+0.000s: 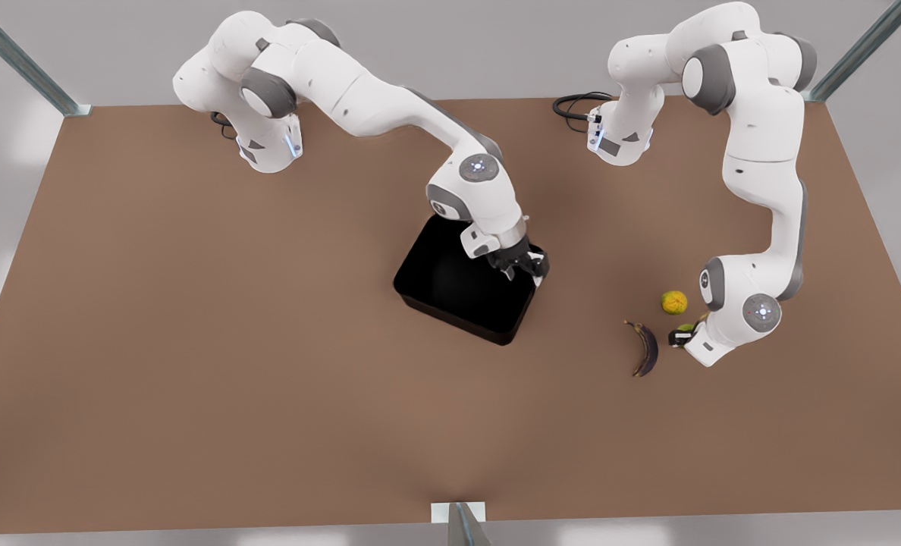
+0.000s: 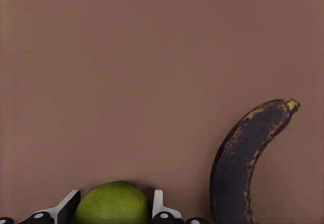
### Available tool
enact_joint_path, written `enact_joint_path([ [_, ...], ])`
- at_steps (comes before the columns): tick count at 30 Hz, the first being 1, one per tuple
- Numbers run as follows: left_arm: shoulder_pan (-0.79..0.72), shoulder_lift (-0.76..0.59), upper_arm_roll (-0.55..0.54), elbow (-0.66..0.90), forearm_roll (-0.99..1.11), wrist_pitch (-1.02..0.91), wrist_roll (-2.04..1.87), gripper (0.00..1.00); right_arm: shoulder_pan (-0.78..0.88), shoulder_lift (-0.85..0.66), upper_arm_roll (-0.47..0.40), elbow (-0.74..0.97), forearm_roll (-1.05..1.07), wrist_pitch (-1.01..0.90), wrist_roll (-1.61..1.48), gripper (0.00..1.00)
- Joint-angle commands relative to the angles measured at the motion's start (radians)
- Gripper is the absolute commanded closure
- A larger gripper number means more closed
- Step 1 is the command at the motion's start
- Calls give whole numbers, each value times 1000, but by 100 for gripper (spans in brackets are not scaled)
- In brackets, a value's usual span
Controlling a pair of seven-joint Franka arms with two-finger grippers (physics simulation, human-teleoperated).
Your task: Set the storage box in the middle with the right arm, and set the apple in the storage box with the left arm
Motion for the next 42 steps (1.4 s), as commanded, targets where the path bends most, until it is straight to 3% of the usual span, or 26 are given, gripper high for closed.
enact_joint_path([
  [1, 0, -2, 0, 0, -12, 0, 1, 27, -9, -45, 5, -38, 1, -6, -20, 0],
  [4, 0, -5, 0, 0, -12, -3, 1, 27, -95, -234, 35, -67, 12, -283, -246, 0],
  [7, 0, -25, -3, -2, -13, -12, 1, 27, -348, -515, 37, -193, 45, -657, -965, 0],
  [9, 5, -58, -26, -5, -15, -48, -1, 27, -537, -671, 21, -286, 35, -790, -1270, 0],
  [11, 0, -118, -45, -25, -18, -80, -2, 27, -658, -760, 18, -308, 13, -826, -1364, 0],
  [17, -37, -271, -120, -80, -61, -190, -117, 27, -647, -794, 15, -306, 13, -880, -1341, 0],
  [22, -279, -382, -122, -72, -151, -315, -372, 27, -646, -806, 15, -306, 13, -879, -1341, 0],
  [26, -497, -361, -120, -3, -219, -335, -610, 27, -646, -809, 15, -308, 13, -875, -1343, 0],
  [28, -589, -284, -115, 97, -228, -338, -729, 27, -646, -813, 15, -308, 13, -875, -1343, 0],
  [30, -693, -221, -50, 199, -239, -373, -792, 27, -646, -813, 15, -308, 13, -875, -1343, 0],
  [31, -833, -192, 84, 230, -312, -370, -797, 27, -646, -813, 15, -308, 13, -877, -1343, 0],
  [32, -899, -167, 147, 249, -348, -365, -797, 27, -646, -813, 15, -308, 13, -877, -1343, 0],
  [34, -908, -150, 152, 255, -349, -345, -797, 26, -646, -814, 15, -308, 13, -879, -1343, 0],
  [35, -914, -138, 152, 255, -349, -339, -824, 0, -646, -814, 15, -308, 13, -879, -1341, 0],
  [42, -871, -181, 156, 249, -323, -344, -814, 0, -644, -820, 15, -308, 13, -880, -1341, 0],
])
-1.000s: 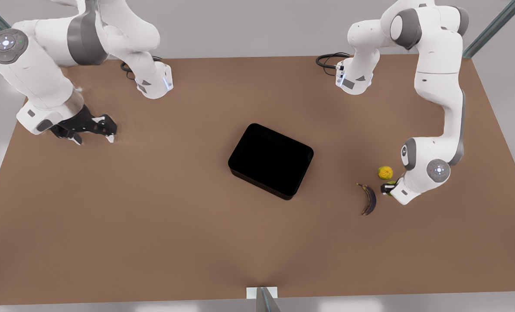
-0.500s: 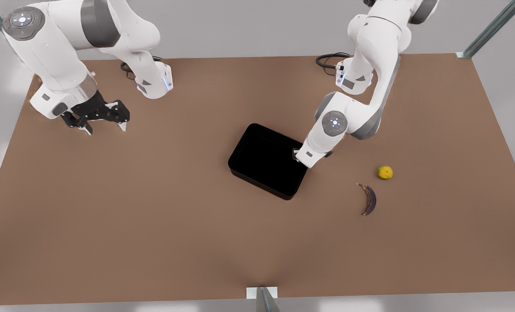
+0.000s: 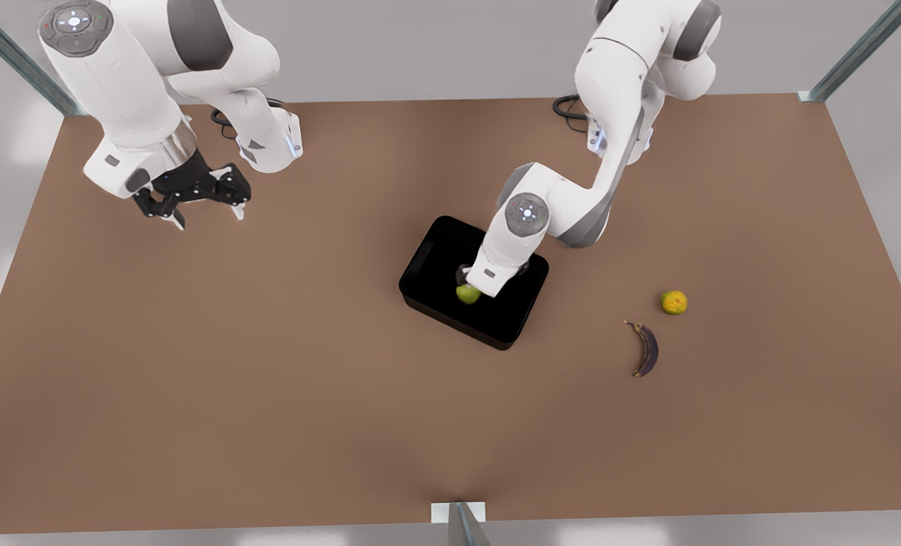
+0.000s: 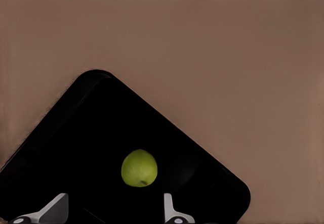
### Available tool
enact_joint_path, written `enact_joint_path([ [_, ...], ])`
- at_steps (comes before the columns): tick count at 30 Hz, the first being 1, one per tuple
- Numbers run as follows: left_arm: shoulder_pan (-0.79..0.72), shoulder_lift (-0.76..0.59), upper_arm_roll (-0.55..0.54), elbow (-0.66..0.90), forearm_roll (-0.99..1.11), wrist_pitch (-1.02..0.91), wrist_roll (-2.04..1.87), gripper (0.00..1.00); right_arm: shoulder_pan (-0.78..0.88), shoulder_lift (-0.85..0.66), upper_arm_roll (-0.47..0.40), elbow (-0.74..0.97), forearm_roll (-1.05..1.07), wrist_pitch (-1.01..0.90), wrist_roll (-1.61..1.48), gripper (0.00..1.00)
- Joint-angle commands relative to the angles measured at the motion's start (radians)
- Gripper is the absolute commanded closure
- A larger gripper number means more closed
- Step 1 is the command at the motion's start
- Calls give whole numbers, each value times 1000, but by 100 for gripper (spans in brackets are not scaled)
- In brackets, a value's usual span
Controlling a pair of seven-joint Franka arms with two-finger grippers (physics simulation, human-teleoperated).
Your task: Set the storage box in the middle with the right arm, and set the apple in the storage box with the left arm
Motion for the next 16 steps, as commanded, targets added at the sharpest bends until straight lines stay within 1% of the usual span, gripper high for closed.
enact_joint_path([
  [1, 7, -7, 0, -1, 13, -5, 5, 0, -6, 0, 0, 0, 0, 0, 0, 0],
  [3, 107, -76, -2, -8, 15, -77, 91, 0, -6, 0, 0, 0, 0, 0, 0, 0],
  [5, 222, -153, -5, -8, 129, -184, 157, 0, -5, 0, 0, 0, 0, 0, 0, 0],
  [8, 405, -254, -6, -7, 154, -314, 408, 0, -5, 0, 0, 0, 0, 0, 0, 0],
  [9, 464, -285, -14, -4, 210, -357, 448, 0, -5, 0, 0, 0, 0, 0, 0, 0],
  [10, 559, -317, -49, -1, 217, -391, 526, 0, -8, 1, 0, 0, 0, 0, -3, 0],
  [11, 622, -334, -51, 12, 237, -416, 577, 0, -23, 1, 0, 3, 0, 0, -17, 0],
  [12, 682, -346, -58, 56, 242, -469, 599, 0, -37, 0, -2, 3, 2, -2, -3, 0],
  [14, 713, -339, -54, 117, 242, -548, 655, 0, -38, -8, -11, 3, 3, -2, -3, 0],
  [16, 713, -335, -55, 121, 240, -564, 655, 0, -37, -9, -12, 2, 3, -3, -3, 0],
])
